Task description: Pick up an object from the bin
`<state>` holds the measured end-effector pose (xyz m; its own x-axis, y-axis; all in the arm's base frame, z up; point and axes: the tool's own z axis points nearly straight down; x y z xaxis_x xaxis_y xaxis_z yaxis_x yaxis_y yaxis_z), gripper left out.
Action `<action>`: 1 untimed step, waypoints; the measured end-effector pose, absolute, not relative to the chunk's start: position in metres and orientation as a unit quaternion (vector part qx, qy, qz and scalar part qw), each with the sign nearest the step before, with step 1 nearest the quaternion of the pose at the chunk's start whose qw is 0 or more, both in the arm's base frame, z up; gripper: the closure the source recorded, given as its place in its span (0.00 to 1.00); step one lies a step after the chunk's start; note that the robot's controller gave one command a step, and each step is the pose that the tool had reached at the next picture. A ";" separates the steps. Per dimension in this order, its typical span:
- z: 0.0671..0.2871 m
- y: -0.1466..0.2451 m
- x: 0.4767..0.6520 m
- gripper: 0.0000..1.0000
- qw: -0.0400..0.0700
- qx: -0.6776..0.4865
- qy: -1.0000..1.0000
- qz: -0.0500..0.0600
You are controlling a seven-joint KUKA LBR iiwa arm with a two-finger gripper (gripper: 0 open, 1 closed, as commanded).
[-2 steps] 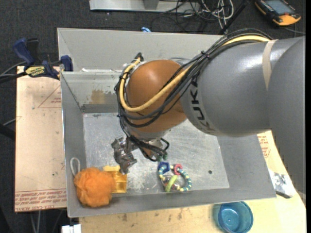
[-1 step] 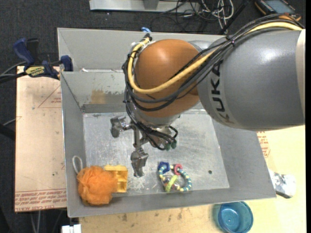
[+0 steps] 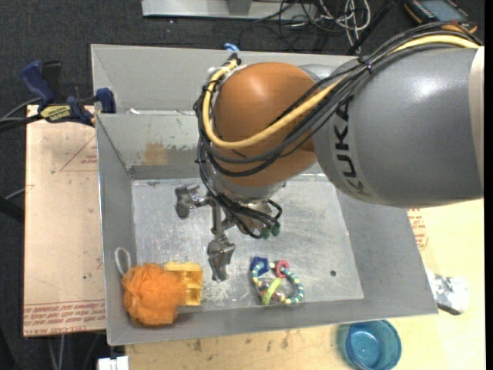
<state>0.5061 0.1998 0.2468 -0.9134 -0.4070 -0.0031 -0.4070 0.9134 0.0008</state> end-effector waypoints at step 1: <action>0.210 0.206 0.510 0.00 0.005 -0.235 0.972 0.001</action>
Offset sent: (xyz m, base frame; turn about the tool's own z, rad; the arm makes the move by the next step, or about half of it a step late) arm -0.0160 0.0216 -0.1486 -0.2316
